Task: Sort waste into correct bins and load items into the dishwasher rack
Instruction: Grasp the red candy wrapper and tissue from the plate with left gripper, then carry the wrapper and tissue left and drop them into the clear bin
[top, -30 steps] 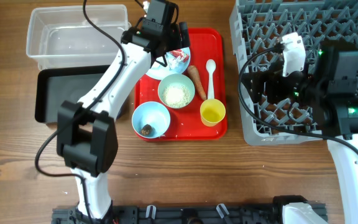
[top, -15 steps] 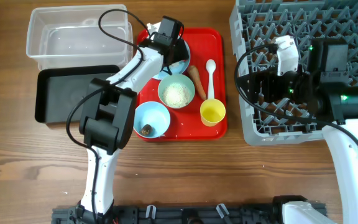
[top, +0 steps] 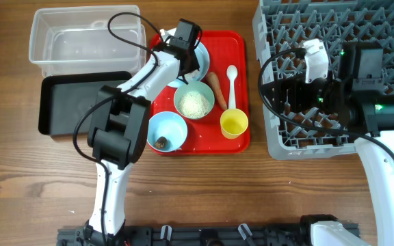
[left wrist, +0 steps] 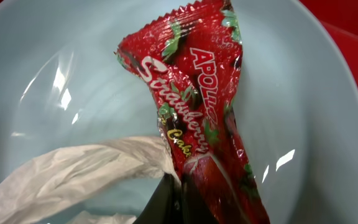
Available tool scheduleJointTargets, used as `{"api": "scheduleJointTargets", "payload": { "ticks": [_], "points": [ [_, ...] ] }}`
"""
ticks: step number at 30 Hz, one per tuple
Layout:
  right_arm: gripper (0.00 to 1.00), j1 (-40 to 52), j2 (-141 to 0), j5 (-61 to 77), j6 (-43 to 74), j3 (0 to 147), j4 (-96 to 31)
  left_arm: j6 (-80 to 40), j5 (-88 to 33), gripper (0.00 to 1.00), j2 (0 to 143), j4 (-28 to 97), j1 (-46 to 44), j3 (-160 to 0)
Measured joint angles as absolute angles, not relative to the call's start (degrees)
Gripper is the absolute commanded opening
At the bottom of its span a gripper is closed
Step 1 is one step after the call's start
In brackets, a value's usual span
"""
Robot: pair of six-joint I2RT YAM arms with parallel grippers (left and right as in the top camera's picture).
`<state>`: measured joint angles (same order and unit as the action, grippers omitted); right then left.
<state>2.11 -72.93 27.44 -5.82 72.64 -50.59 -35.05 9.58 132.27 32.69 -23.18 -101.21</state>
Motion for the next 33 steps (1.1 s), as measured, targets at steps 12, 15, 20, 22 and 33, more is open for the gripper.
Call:
{"api": "scheduleJointTargets", "payload": {
  "ticks": [12,15,20,22,33],
  "points": [
    [1.0,2.1,-72.9,27.4,-5.8,72.6,-50.6,-33.4,9.6,0.04,112.3,37.1,-22.3,-102.2],
    [1.0,2.1,-72.9,27.4,-5.8,72.6,-50.6,-32.0,9.9,0.04,110.5,37.1,-17.3,-102.2],
    [1.0,2.1,-72.9,27.4,-5.8,72.6,-50.3,-24.6,10.7,0.04,109.8,35.3,-5.3,-102.2],
    [0.99,2.1,-72.9,27.4,-5.8,72.6,-50.3,-22.5,10.7,0.13,110.9,33.1,-1.6,-102.2],
    [1.0,2.1,-72.9,27.4,-5.8,72.6,-50.2,-20.2,10.7,0.99,119.6,29.3,1.5,-102.2]
  ]
}}
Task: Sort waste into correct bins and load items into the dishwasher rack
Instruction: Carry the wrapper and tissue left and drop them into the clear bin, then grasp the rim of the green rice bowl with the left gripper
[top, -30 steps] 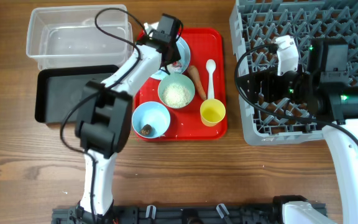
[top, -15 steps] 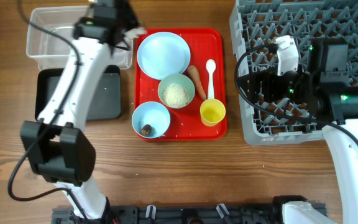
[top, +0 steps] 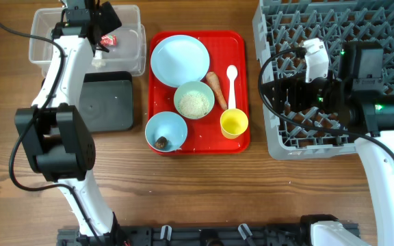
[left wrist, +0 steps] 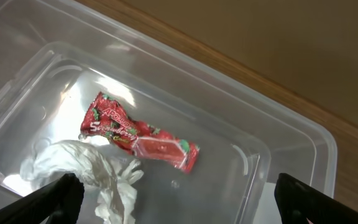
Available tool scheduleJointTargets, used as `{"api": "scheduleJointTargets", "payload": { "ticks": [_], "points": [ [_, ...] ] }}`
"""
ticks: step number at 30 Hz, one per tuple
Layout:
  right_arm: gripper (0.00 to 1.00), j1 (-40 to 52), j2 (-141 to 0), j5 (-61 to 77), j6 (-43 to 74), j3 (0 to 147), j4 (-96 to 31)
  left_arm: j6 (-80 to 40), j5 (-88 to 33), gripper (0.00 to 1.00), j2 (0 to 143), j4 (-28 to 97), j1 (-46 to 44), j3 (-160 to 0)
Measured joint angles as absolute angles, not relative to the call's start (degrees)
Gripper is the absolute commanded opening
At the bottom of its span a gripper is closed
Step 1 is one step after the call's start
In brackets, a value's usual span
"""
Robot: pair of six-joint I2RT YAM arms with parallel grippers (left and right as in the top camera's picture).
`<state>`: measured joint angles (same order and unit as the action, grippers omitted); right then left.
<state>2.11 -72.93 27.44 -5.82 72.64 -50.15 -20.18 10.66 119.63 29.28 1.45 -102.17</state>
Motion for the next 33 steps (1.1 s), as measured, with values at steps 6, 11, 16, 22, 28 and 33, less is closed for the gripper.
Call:
{"api": "scheduleJointTargets", "payload": {
  "ticks": [6,11,16,22,28,33],
  "points": [
    [1.0,2.1,-72.9,27.4,-5.6,72.7,-47.3,-14.4,6.6,1.0,110.8,43.7,-3.0,-102.0],
    [1.0,2.1,-72.9,27.4,-4.5,72.7,-46.9,-12.0,6.1,0.99,105.4,44.7,-5.6,-102.5],
    [1.0,2.1,-72.9,27.4,-4.5,72.7,-46.9,-6.3,0.9,0.92,105.5,51.0,-6.7,-102.5],
    [1.0,2.1,-73.0,27.5,-4.5,72.7,-46.9,-3.0,-4.6,0.91,105.6,63.7,-19.2,-102.3],
    [1.0,2.1,-73.0,27.4,-3.7,72.7,-46.9,-2.3,-7.8,0.7,105.7,57.5,-28.0,-92.8],
    [1.0,2.1,-73.0,27.5,-3.7,72.7,-46.9,1.1,-7.9,0.56,106.5,51.9,-34.0,-86.9]
  ]
}}
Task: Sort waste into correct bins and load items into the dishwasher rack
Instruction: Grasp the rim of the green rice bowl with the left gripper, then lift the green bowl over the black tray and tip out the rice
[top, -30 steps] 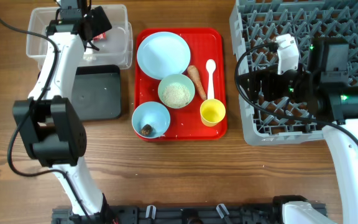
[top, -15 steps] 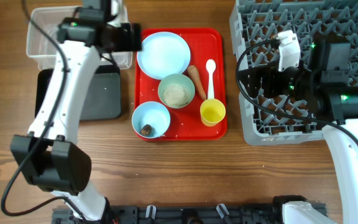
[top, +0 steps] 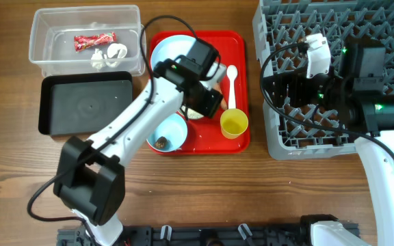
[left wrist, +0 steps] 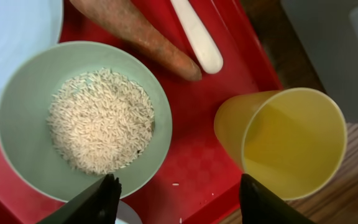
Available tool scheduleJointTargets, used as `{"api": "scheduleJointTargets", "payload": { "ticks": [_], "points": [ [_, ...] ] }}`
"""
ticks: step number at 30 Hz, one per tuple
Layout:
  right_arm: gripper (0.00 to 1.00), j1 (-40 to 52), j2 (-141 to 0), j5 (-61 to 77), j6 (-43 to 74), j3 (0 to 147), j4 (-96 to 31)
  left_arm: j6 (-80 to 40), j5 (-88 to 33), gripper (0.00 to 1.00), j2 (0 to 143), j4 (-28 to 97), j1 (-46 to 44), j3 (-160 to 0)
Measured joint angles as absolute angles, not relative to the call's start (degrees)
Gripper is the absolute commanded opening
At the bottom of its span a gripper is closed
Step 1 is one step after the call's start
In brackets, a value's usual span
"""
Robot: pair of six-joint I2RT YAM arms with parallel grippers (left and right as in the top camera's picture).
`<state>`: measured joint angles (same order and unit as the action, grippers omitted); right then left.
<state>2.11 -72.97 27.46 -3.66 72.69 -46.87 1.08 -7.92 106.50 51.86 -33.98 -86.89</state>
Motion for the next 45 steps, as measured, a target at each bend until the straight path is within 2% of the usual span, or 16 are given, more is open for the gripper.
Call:
{"api": "scheduleJointTargets", "payload": {
  "ticks": [1,8,10,12,17,20,22,24,27,31,32,35,37,39,42,45],
  "points": [
    [1.0,2.1,-73.0,27.5,-3.7,72.7,-46.9,1.7,-7.6,0.49,107.4,51.4,-34.4,-86.4],
    [1.0,2.1,-73.0,27.4,-2.3,72.7,-46.9,3.0,-6.7,0.41,115.5,48.2,-34.5,-85.8],
    [1.0,2.1,-73.0,27.5,-2.2,72.7,-46.9,3.1,-6.7,0.21,116.4,47.9,-34.5,-85.7],
    [1.0,2.1,-73.0,27.5,-2.2,72.7,-46.9,3.5,-6.1,0.16,116.5,46.7,-34.5,-85.6],
    [1.0,2.1,-73.0,27.5,-2.1,72.7,-46.9,3.8,-5.1,0.2,116.5,44.6,-34.5,-85.6],
    [1.0,2.1,-73.0,27.4,-2.1,72.7,-47.0,3.8,-4.8,0.32,116.5,44.5,-34.5,-85.6],
    [1.0,2.1,-73.0,27.5,-2.1,72.7,-47.1,3.9,-4.6,0.34,116.8,44.4,-34.5,-85.6],
    [0.99,2.1,-73.0,27.5,-2.1,72.7,-47.1,3.8,-4.5,0.29,118.0,43.5,-34.5,-85.6],
    [1.0,2.1,-73.0,27.5,-2.1,72.7,-47.1,3.8,-4.4,0.12,120.2,43.0,-34.5,-85.6],
    [1.0,2.1,-73.0,27.5,-2.1,72.7,-47.1,4.1,-3.4,0.09,120.3,42.2,-34.5,-85.8],
    [1.0,2.1,-73.0,27.4,-2.1,72.7,-47.1,4.0,-3.0,0.1,120.1,42.2,-34.6,-85.8],
    [1.0,2.1,-73.0,27.5,-2.1,72.7,-47.1,3.9,-3.1,0.26,119.7,42.2,-34.6,-85.8],
    [1.0,2.1,-73.0,27.5,-2.1,72.7,-47.1,3.8,-3.2,0.29,119.6,42.2,-34.6,-85.8],
    [1.0,2.1,-73.0,27.5,-2.1,72.7,-47.1,3.8,-3.3,0.26,119.4,42.2,-34.6,-85.8],
    [1.0,2.1,-73.0,27.5,-2.1,72.7,-47.1,3.4,-3.4,0.07,119.3,42.2,-34.6,-85.8],
    [1.0,2.1,-73.0,27.4,-2.1,72.7,-47.2,2.8,-2.9,0.04,118.8,42.2,-34.6,-85.8]
  ]
}}
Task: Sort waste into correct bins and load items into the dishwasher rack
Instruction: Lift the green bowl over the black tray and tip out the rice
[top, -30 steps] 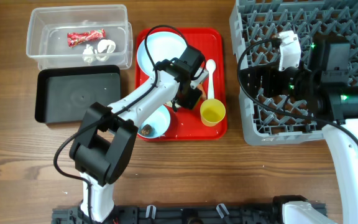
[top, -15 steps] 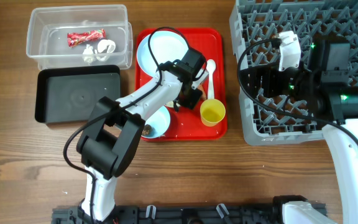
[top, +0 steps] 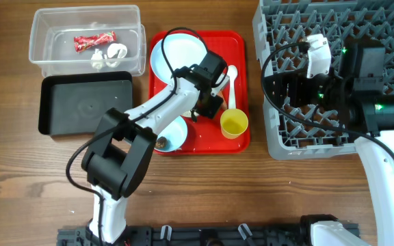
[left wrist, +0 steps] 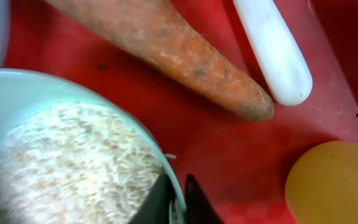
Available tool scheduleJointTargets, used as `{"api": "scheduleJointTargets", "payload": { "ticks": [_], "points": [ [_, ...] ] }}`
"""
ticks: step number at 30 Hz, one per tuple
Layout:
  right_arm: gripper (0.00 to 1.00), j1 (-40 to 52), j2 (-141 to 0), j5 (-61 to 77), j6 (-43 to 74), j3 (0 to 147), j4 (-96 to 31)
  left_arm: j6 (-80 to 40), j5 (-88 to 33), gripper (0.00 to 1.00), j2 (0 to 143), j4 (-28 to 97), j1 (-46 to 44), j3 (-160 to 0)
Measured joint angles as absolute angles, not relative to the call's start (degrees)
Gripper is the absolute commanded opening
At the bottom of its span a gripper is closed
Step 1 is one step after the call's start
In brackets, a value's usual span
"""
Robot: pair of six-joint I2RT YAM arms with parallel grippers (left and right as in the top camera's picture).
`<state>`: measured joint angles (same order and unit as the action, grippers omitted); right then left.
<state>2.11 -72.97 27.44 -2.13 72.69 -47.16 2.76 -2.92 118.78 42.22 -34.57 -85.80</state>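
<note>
My left gripper (left wrist: 178, 186) is down on the red tray (top: 241, 48), its fingers pinching the right rim of the green bowl of rice (left wrist: 73, 162). In the left wrist view a carrot (left wrist: 166, 50) and a white spoon (left wrist: 269, 50) lie just beyond the bowl, and the yellow cup (left wrist: 334, 186) stands at the right. From overhead, the arm hides most of the bowl. The right gripper (top: 317, 58) hangs over the grey dishwasher rack (top: 286, 27); its jaws are not readable.
A pale blue plate (top: 176, 51) and a small blue bowl (top: 173, 137) with dark scraps share the tray. The clear bin (top: 46, 41) at the back left holds a red wrapper (top: 94, 41) and a crumpled tissue (top: 108, 53). A black tray (top: 84, 106) sits in front of it.
My left gripper was open above the rice bowl and cup. Now it is lower and shut on the bowl's right rim. The right arm has not moved.
My left gripper was shut on the red wrapper and tissue on the blue plate. Then it was open over the clear bin with both lying inside. Then it hovered open over the rice bowl, and now it grips that bowl's rim.
</note>
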Motion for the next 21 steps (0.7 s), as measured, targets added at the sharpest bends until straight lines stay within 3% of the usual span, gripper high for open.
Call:
{"api": "scheduleJointTargets", "payload": {
  "ticks": [9,14,21],
  "points": [
    [1.0,2.1,-73.0,27.5,-2.1,72.7,-47.2,1.4,-3.4,0.04,115.3,46.2,-34.5,-88.7],
    [1.0,2.1,-73.0,27.4,-2.1,72.7,-47.3,-6.0,-4.3,0.04,105.1,48.1,-33.3,-91.5],
    [1.0,2.1,-73.0,27.5,-2.1,72.7,-47.3,-15.6,-9.6,0.04,98.1,64.6,-12.1,-92.0]
  ]
}}
